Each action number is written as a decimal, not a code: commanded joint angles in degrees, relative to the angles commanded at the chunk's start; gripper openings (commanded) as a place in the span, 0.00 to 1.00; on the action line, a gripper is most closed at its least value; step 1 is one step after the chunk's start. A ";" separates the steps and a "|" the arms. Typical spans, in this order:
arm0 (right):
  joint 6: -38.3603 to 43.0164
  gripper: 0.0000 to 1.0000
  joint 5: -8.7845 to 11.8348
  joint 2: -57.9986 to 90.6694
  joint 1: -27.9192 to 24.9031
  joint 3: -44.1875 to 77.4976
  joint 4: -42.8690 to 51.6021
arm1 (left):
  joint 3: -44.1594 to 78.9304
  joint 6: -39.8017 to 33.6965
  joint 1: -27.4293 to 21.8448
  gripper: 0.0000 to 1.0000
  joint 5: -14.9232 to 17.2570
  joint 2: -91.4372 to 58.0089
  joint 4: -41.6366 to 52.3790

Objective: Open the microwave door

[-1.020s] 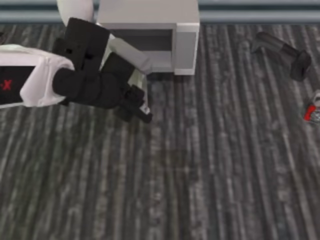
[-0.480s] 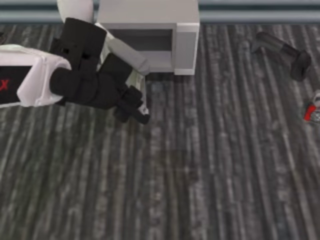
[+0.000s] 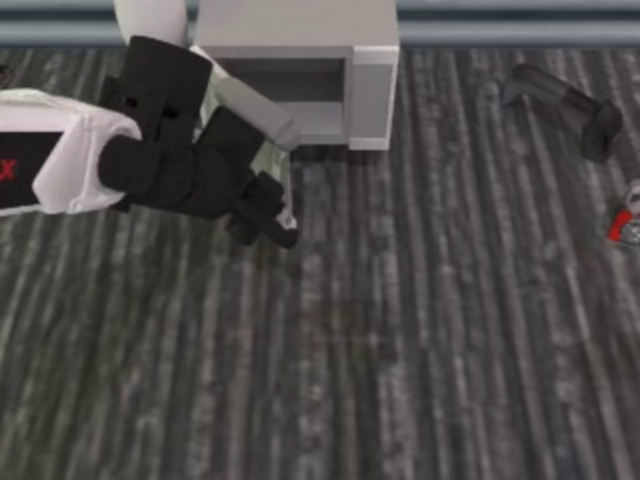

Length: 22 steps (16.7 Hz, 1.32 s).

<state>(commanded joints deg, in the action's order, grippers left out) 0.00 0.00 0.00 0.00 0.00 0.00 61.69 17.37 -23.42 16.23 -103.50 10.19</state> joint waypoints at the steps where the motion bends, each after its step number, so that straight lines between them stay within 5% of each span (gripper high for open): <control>1: 0.00 1.00 0.00 0.00 0.00 0.00 0.00 | 0.00 0.00 0.00 0.00 0.00 0.00 0.00; 10: 0.00 1.00 0.00 0.00 0.00 0.00 0.00 | 0.00 0.00 0.00 0.00 0.00 0.00 0.00; 22: 0.00 1.00 0.00 0.00 0.00 0.00 0.00 | -0.55 5.37 2.31 0.00 3.89 0.68 1.82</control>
